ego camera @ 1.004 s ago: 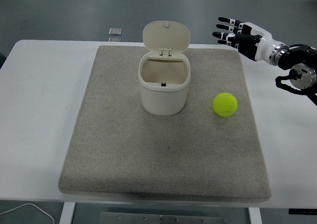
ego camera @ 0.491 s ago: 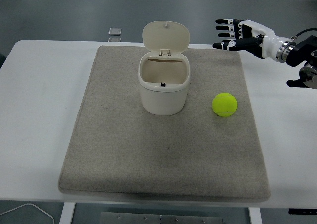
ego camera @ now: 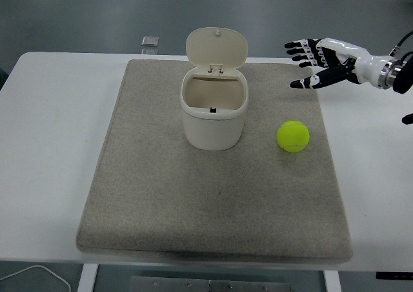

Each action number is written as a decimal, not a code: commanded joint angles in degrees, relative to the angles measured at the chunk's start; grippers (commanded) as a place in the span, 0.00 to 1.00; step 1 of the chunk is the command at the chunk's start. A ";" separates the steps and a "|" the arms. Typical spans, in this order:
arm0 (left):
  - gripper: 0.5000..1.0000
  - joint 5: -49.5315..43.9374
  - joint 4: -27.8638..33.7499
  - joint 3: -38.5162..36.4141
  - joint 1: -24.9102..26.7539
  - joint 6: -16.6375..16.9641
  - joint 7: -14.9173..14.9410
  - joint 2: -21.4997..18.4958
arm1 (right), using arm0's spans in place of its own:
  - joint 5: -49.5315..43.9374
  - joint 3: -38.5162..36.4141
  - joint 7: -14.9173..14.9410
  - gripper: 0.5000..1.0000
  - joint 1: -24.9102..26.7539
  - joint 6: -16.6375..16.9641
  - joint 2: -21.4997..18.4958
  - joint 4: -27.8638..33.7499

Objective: Pick up the tennis ball and place it in the box.

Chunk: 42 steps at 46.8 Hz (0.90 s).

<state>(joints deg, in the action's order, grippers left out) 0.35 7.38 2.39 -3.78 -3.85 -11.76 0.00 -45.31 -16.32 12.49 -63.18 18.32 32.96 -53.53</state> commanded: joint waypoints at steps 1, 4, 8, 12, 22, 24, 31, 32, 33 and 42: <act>0.98 0.00 0.00 -0.02 0.00 -0.02 -0.02 0.00 | -3.73 -0.03 3.06 0.86 0.34 1.19 1.83 -1.83; 0.98 0.00 0.00 -0.02 0.00 -0.02 -0.02 0.00 | -5.58 -0.03 4.73 0.86 0.34 1.81 2.80 -2.63; 0.98 0.00 0.00 -0.02 0.00 -0.02 -0.02 0.00 | -8.30 -0.03 5.87 0.86 0.43 2.07 3.25 -3.33; 0.98 0.00 0.00 -0.02 0.00 -0.02 0.07 0.00 | -12.34 0.15 7.89 0.86 1.04 2.16 3.60 -4.21; 0.98 0.00 0.00 -0.02 0.00 0.07 0.07 0.00 | -22.36 0.06 9.66 0.86 2.98 1.37 4.39 -6.41; 0.98 0.00 0.00 -0.02 0.09 -0.02 0.07 0.00 | -23.33 0.15 9.83 0.86 3.06 1.37 4.30 -6.41; 0.98 0.00 0.00 -0.02 0.00 -0.02 0.07 0.00 | -27.11 0.15 9.83 0.86 3.33 1.28 4.13 -6.76; 0.98 0.00 0.00 -0.02 0.00 -0.02 -0.02 0.00 | -27.64 0.24 9.83 0.86 3.33 1.19 4.12 -6.85; 0.98 0.00 0.00 -0.02 0.00 0.07 -0.02 0.00 | -28.08 0.24 9.83 0.86 3.33 1.02 4.12 -6.93; 0.98 0.00 0.00 -0.02 0.00 -0.02 0.07 0.00 | -31.68 0.76 9.92 0.86 4.29 -1.44 3.69 -7.37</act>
<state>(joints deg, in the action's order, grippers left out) 0.35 7.38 2.37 -3.79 -3.82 -11.74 0.00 -76.24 -15.59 22.38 -59.19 17.62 36.76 -60.69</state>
